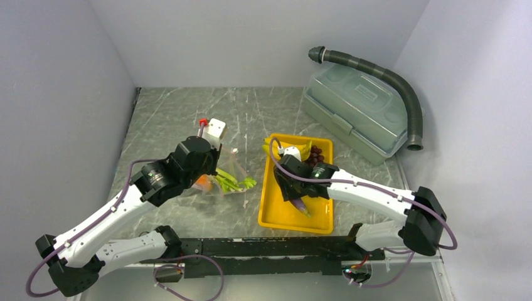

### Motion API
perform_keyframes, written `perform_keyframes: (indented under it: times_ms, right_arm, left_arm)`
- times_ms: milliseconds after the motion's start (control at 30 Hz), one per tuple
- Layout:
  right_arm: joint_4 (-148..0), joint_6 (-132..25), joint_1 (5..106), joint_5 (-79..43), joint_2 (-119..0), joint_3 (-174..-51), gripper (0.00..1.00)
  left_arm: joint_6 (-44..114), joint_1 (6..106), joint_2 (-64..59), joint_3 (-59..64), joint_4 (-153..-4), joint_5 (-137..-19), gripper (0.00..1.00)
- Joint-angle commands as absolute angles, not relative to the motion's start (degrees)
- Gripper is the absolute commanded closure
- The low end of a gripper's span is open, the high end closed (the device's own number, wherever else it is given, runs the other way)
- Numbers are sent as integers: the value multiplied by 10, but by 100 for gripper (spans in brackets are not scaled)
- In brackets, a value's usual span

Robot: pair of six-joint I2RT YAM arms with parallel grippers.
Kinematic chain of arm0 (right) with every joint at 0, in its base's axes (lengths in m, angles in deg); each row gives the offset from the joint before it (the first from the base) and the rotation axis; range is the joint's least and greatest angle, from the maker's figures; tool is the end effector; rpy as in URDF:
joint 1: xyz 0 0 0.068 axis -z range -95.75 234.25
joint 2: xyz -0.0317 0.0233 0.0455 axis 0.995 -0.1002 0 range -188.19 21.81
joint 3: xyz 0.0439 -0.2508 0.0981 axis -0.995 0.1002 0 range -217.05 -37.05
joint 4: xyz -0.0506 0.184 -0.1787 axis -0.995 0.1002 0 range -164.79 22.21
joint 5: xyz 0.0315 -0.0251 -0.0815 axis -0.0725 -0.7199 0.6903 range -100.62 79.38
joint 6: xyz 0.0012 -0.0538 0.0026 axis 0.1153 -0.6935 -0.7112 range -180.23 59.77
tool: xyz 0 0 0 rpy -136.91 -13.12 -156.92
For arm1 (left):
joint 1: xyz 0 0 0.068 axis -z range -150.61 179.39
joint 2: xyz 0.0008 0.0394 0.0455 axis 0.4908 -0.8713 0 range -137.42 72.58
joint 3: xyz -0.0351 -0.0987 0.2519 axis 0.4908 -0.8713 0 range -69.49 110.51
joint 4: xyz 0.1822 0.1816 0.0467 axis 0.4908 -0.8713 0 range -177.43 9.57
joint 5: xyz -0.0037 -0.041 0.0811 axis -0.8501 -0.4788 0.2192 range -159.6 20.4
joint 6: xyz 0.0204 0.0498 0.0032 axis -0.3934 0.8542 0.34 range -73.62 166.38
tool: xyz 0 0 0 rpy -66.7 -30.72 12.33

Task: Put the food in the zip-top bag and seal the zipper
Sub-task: Pick up the fake vegetable from the bin, then place the fake vegetable in the zipper food storage bag.

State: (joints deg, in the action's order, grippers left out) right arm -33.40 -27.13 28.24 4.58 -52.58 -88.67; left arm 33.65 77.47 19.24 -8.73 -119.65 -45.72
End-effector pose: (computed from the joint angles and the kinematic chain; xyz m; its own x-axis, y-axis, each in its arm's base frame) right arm 0.1449 0.1982 0.2307 -0.8236 -0.2787 -0.4940 -0.3420 0.9388 0.0405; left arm 0.1365 -0.1303 0.3603 -0.4427 0.1914 -0.8760 0.3618 0.9320 0.0208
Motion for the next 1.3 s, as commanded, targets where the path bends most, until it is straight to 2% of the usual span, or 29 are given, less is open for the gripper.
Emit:
perform_keyframes:
  times_ms: [0,500,1033,1167,1267]
  right_arm:
    - [-319,-299,283,51,-493,-938,85]
    - [-389,-399,280,-196,-492,-1034,86]
    - [-361,-408,278,-285,-638,-1173,82]
    - [-350,-402,278,-297,-681,-1213,79]
    - [-345,-393,278,-293,-707,-1242,69]
  left_arm:
    - [347,774,203,-86,-1169,-447,100]
    - [348,773,204,-87,-1167,-452,100]
    - [348,774,204,-86,-1167,-456,100]
    - [349,774,205,-87,-1166,-458,100]
    - [349,773,205,-86,-1166,-459,100]
